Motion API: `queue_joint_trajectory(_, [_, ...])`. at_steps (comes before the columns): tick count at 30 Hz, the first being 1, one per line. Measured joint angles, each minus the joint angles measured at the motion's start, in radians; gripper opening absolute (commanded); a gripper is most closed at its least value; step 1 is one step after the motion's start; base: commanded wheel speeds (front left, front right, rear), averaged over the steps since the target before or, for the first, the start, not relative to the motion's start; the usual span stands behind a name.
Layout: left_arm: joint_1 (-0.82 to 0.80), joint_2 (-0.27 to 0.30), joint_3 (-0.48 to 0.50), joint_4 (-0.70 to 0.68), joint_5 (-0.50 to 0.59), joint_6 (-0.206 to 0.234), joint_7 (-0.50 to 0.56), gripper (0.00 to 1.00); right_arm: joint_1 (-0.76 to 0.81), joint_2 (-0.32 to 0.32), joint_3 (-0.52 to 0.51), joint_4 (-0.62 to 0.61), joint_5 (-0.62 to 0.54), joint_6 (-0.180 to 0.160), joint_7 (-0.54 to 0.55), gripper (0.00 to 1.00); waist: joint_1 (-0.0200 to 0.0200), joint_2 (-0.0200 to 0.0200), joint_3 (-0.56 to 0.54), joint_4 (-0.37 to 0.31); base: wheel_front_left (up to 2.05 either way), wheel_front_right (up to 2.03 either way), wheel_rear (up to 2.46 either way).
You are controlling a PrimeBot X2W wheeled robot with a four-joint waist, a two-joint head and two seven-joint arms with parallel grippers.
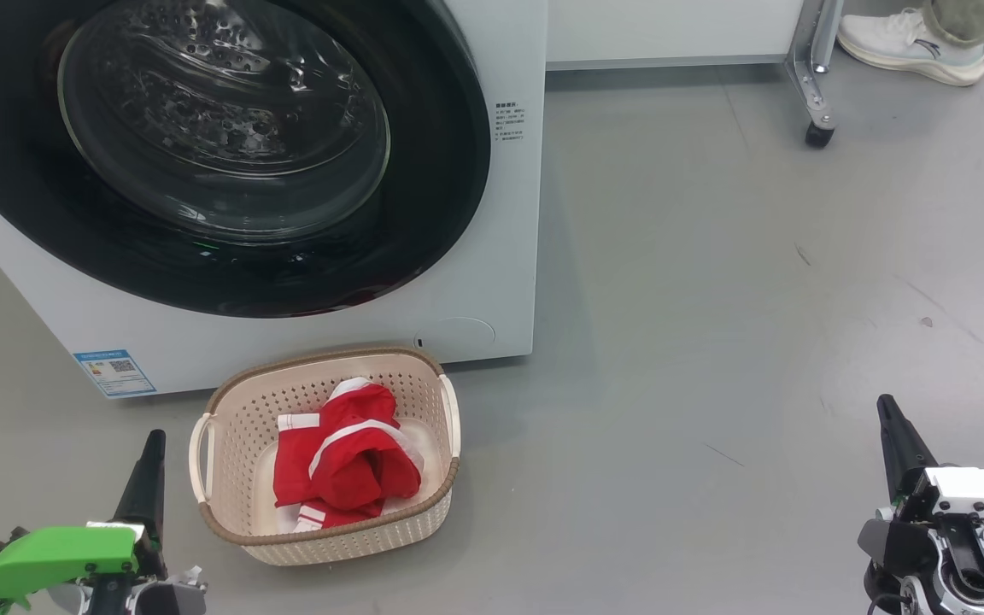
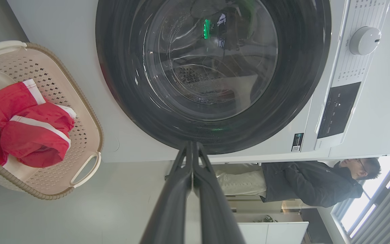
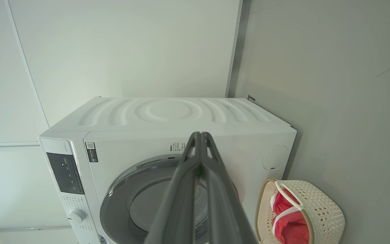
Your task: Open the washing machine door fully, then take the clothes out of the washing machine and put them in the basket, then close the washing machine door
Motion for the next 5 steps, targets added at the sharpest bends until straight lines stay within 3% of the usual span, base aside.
queue_joint_trajectory(5, [0.0,0.0,0.0,0.0,0.0,0.0,0.0,0.0,0.0,0.0,0.0,0.0,0.0,0.0,0.0,0.0,0.0,0.0,0.0,0.0,0.0,0.0,0.0])
